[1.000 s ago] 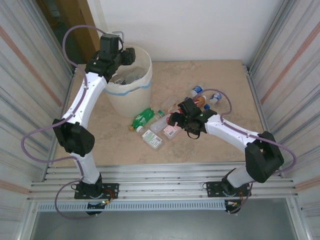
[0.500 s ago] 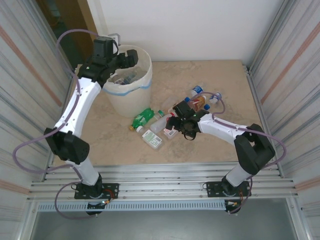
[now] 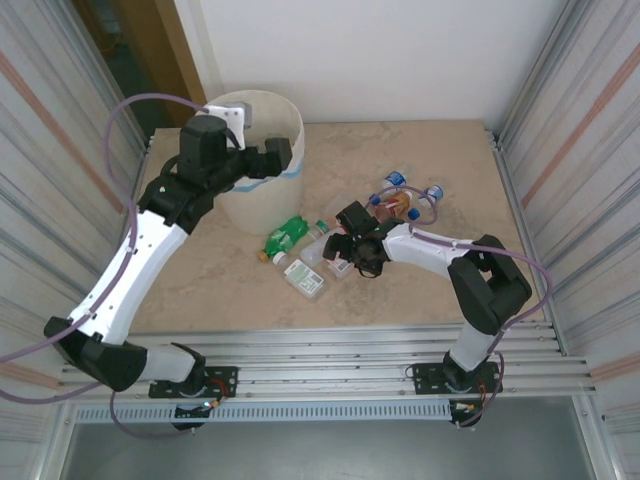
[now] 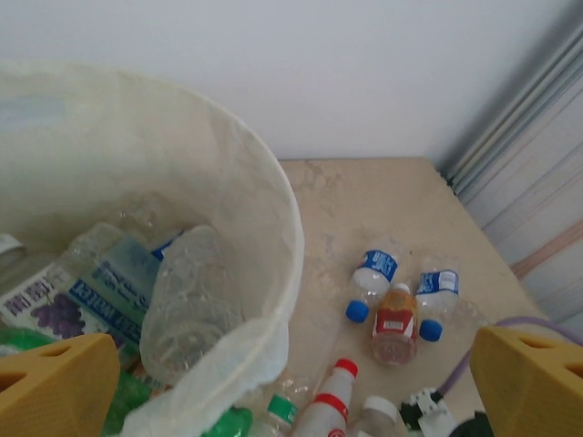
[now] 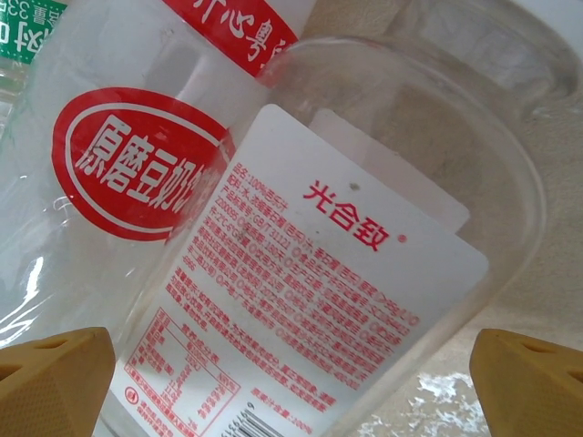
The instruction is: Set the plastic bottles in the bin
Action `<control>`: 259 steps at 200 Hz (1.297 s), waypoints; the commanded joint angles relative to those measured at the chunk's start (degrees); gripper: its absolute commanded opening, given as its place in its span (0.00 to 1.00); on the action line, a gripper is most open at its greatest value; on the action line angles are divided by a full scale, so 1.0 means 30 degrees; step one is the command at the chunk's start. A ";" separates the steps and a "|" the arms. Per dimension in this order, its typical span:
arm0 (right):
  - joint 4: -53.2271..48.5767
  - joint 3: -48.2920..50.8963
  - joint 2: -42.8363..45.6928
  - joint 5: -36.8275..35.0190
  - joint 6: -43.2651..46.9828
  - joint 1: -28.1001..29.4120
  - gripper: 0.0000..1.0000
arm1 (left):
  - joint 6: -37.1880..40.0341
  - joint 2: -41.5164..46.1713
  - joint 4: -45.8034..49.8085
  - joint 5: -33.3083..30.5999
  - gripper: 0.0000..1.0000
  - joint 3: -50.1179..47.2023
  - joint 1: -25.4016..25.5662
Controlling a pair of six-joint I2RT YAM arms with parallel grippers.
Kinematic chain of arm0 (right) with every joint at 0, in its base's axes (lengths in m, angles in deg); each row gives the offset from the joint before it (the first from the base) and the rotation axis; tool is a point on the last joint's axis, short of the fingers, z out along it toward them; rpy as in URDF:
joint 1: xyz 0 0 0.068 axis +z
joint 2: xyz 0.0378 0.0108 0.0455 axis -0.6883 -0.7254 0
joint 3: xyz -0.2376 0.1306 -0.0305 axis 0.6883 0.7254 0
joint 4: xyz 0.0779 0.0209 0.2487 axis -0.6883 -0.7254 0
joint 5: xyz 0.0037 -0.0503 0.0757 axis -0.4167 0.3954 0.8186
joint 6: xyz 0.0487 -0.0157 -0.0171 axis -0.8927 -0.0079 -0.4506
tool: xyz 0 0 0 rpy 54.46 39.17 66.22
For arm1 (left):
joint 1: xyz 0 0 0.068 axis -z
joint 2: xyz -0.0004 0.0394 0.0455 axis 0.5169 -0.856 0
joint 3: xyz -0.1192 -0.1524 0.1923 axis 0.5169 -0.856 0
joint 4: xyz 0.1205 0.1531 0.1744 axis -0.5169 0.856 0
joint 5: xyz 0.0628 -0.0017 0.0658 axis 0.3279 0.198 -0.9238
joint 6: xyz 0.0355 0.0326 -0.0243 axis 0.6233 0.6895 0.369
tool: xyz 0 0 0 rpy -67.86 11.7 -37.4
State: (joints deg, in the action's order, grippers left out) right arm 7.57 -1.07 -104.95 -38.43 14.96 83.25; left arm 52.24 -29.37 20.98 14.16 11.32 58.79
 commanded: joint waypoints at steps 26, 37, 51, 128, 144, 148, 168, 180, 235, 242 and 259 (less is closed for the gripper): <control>-0.0028 -0.0410 -0.0785 0.0004 -0.0180 0.0070 0.99 | -0.1299 0.1895 -0.0905 -0.0917 0.99 -0.2346 0.0830; -0.0082 -0.0275 -0.0728 -0.0055 -0.0154 0.0075 0.99 | -0.1518 0.2227 -0.1080 -0.1036 0.99 -0.2830 0.1015; -0.0112 0.0016 -0.0546 -0.0125 -0.0103 0.0047 0.96 | -0.1794 0.2583 -0.1361 -0.1105 0.99 -0.3350 0.1188; -0.0518 0.1886 0.0584 -0.0352 0.0713 -0.0541 0.85 | -0.2290 0.3169 -0.1810 -0.1322 0.99 -0.3978 0.1454; -0.0653 0.1808 0.0562 -0.0421 0.1121 -0.0529 0.85 | -0.2328 0.3133 -0.1807 -0.1351 0.99 -0.3980 0.1488; -0.0690 0.1745 0.0534 -0.0475 0.1197 -0.0536 0.85 | -0.2321 0.3133 -0.1809 -0.1370 0.99 -0.4007 0.1494; -0.0769 0.1487 0.0381 -0.0513 0.1590 -0.0591 0.84 | -0.2358 0.3094 -0.1792 -0.1412 0.99 -0.4098 0.1495; -0.0811 0.1283 0.0260 -0.0575 0.1800 -0.0624 0.84 | -0.2450 0.3143 -0.1771 -0.1418 0.99 -0.4195 0.1496; -0.1108 0.0841 -0.0692 -0.0847 0.2296 -0.0827 0.81 | -0.2579 0.3259 -0.1785 -0.1662 0.99 -0.4323 0.1481; -0.1090 0.0822 -0.0766 -0.0875 0.2328 -0.0811 0.79 | -0.2580 0.3269 -0.1756 -0.1711 0.99 -0.4322 0.1496; -0.1100 0.0927 -0.0851 -0.1014 0.2476 -0.0775 0.74 | -0.2578 0.3256 -0.1726 -0.1827 0.99 -0.4360 0.1481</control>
State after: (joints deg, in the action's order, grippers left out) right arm 5.32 2.41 -105.58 -39.55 20.38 81.17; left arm 45.25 -21.24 16.47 10.44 -1.34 62.76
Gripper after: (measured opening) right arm 0.776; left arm 0.987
